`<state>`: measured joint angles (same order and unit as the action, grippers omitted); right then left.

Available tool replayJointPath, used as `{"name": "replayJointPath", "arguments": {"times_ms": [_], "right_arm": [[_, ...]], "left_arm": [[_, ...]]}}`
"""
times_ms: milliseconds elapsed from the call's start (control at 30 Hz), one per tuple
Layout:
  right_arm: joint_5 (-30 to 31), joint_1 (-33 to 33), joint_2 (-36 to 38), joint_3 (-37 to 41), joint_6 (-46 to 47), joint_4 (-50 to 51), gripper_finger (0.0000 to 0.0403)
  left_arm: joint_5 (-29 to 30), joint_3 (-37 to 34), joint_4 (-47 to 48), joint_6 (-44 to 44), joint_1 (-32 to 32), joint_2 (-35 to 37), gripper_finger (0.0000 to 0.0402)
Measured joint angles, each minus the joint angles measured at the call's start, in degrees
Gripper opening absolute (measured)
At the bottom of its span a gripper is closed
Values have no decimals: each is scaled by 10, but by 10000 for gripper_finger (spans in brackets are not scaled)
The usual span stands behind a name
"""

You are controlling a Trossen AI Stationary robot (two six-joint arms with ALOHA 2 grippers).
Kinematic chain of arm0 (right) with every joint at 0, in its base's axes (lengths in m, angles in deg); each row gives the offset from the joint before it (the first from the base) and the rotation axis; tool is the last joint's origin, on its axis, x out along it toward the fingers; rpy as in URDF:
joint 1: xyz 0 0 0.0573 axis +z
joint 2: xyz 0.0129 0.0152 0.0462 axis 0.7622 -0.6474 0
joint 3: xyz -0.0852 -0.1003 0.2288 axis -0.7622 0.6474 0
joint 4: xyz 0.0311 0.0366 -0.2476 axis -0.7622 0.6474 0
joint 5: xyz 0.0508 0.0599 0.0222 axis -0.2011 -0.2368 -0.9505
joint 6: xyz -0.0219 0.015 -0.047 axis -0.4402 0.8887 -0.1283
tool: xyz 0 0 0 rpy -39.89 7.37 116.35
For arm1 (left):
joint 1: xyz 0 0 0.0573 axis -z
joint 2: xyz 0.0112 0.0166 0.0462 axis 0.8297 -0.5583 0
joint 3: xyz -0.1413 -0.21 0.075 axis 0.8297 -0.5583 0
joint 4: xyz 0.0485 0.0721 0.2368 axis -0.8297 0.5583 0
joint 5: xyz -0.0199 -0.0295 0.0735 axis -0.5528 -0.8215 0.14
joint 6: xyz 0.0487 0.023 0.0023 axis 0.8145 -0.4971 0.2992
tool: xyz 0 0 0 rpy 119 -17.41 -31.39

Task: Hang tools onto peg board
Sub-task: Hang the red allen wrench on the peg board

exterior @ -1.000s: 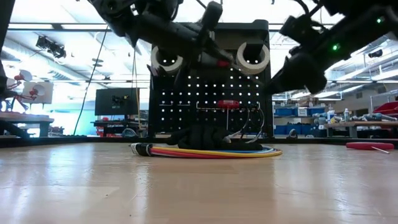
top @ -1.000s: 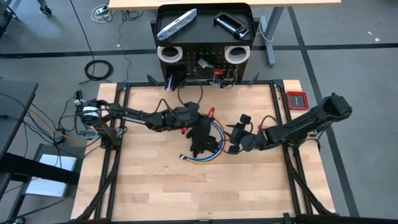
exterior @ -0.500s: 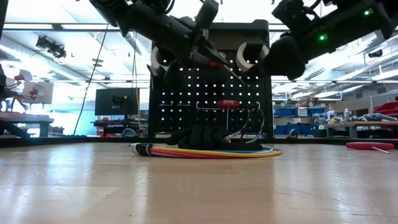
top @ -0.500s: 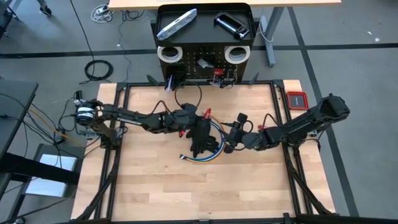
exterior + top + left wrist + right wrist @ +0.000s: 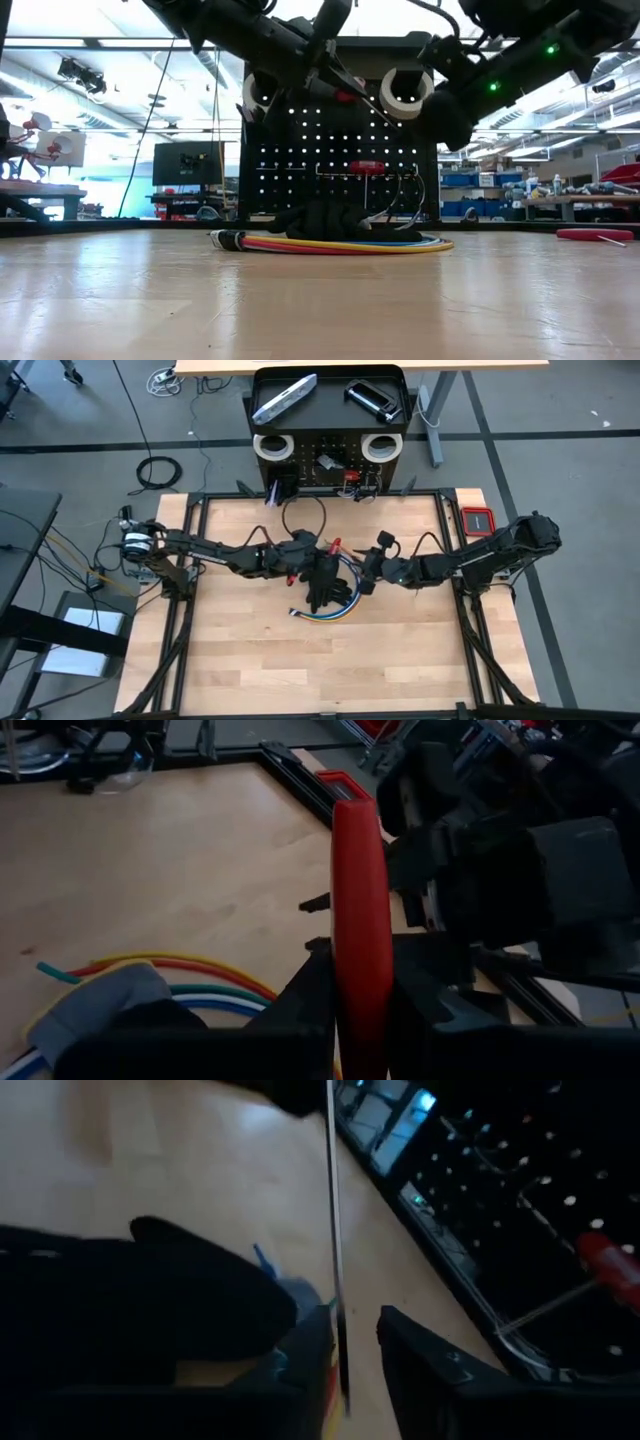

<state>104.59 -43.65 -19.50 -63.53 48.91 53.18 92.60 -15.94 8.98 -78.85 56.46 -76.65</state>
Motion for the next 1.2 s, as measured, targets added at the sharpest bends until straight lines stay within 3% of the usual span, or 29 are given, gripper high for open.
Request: {"name": "replayJointPath", "arguments": {"times_ms": [300,500,767,1033,1200], "right_arm": [[-3,-5,0,0,-1,53,33],[19,-5,0,0,-10,34,41],[4,-5,0,0,-31,9,71],[-2,-5,0,0,-32,14,13],[-5,-4,0,0,-24,12,10]], "left_arm": [[12,0,-3,7,0,0,50],[12,0,-4,7,0,0,50],[12,0,0,7,0,0,50],[11,0,0,10,0,0,50],[-12,0,10,36,-1,0,74]]}}
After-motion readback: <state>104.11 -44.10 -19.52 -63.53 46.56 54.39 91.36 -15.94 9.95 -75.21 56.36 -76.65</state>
